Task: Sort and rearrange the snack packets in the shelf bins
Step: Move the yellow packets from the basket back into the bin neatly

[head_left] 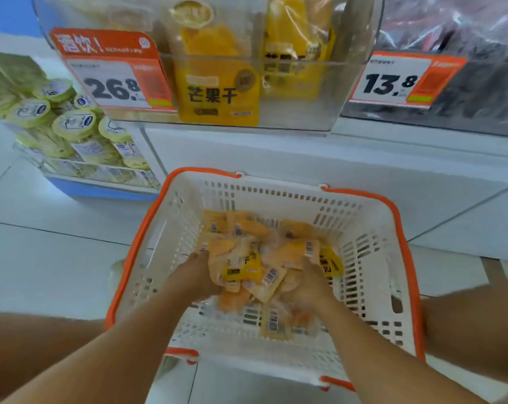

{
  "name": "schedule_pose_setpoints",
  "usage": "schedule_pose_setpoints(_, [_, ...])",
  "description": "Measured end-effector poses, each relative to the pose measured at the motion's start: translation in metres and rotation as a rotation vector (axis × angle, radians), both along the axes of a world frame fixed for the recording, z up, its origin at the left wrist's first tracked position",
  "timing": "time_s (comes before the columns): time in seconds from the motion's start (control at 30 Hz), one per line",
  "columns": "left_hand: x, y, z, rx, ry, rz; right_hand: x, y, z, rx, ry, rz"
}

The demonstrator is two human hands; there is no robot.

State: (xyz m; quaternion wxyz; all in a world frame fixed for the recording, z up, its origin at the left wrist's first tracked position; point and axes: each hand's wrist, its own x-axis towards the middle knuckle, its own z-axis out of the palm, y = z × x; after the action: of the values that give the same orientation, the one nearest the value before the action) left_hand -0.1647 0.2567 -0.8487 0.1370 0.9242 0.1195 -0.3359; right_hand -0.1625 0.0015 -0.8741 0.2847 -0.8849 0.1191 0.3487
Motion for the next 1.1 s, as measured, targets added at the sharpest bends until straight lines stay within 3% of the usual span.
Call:
schedule_pose_setpoints(0.07, [-0.01,-0.002,-0.024,-0.032,0.037,0.071,-0.005,0.003,-0.01,-0.089,-0.033,0.116])
schedule_pose_setpoints(0.2, [-0.005,-0.013,-0.052,0.01,0.031,0.004,-0.008,0.032,-0.027,-0.279,-0.14,0.463])
schedule_pose_setpoints(0.33, [0.004,-0.01,-0.071,0.011,0.037,0.03,-0.011,0.049,-0.034,-0.337,-0.235,0.502])
schedule_pose_setpoints(0.4, [0.006,-0.007,-0.07,-0.013,-0.072,0.023,-0.005,0.045,-0.035,-0.264,-0.341,0.417])
schedule_pose_setpoints(0.5, [0.008,-0.006,-0.06,-0.055,-0.385,0.077,0.016,0.038,-0.016,-0.117,-0.523,0.183])
schedule_pose_setpoints(0.6, [0.022,-0.014,-0.041,-0.184,-0.599,0.129,0.054,0.029,0.018,-0.011,-0.501,0.037])
schedule_pose_setpoints(0.67, [0.035,-0.02,-0.028,-0.371,-0.586,0.229,0.075,0.021,0.037,0.081,-0.412,-0.027])
schedule_pose_setpoints(0.77, [0.053,-0.025,0.0,-0.666,-0.532,0.593,0.088,0.003,0.054,0.161,-0.295,-0.13])
schedule_pose_setpoints(0.87, [0.064,-0.02,0.013,-0.931,-0.297,0.973,0.087,-0.01,0.066,0.226,-0.226,-0.285])
schedule_pose_setpoints(1.1, [0.03,-0.02,-0.01,-1.084,-0.018,1.411,0.06,-0.03,0.059,0.459,0.145,-0.852])
